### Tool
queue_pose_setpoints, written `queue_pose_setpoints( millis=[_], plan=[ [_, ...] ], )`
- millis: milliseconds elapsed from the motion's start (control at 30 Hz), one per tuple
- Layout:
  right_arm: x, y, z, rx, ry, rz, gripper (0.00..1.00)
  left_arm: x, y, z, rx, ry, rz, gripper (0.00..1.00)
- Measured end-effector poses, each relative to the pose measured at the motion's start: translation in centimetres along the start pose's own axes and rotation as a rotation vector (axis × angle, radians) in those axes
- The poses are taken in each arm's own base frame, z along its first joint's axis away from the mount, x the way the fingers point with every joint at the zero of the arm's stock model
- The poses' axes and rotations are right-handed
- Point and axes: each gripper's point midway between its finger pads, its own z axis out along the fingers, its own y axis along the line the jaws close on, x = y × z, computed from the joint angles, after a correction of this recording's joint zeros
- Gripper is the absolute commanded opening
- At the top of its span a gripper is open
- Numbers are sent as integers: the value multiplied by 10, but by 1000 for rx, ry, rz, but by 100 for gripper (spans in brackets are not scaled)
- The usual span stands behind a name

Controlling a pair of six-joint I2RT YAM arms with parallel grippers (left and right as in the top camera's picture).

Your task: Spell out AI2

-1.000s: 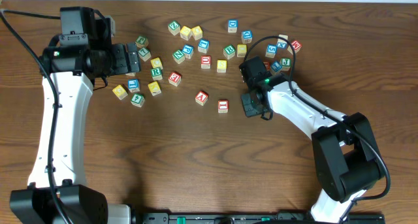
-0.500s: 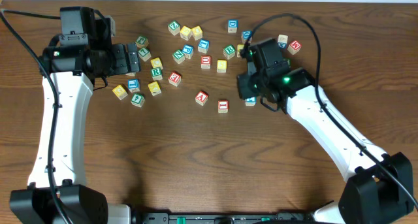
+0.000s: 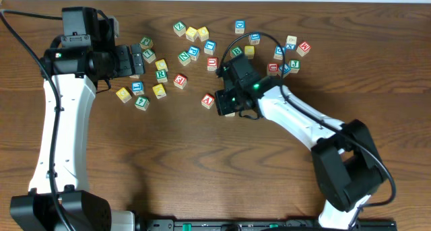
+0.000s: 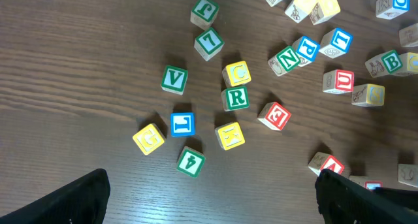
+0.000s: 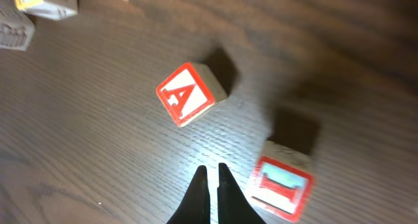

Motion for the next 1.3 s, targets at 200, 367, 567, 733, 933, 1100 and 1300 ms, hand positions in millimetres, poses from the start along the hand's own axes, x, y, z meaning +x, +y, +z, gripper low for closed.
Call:
queue_pose_setpoints(
  millis=[200, 367, 567, 733, 933, 1100, 1300],
  plan=[
    [3, 1, 5, 1, 16, 20, 1, 0, 0, 0, 0, 0, 0, 99],
    [3, 1, 6, 2, 17, 25, 1, 0, 0, 0, 0, 0, 0, 100],
    [6, -2, 12, 9, 32, 38, 1, 0, 0, 0, 0, 0, 0, 99],
    [11, -6, 22, 39, 101, 56, 1, 0, 0, 0, 0, 0, 0, 99],
    [13, 0, 28, 110, 185, 36, 1, 0, 0, 0, 0, 0, 0, 99],
    [15, 4, 22, 157, 203, 15, 1, 0, 0, 0, 0, 0, 0, 99],
    [15, -6, 20, 208, 200, 12, 1, 0, 0, 0, 0, 0, 0, 100]
  ],
)
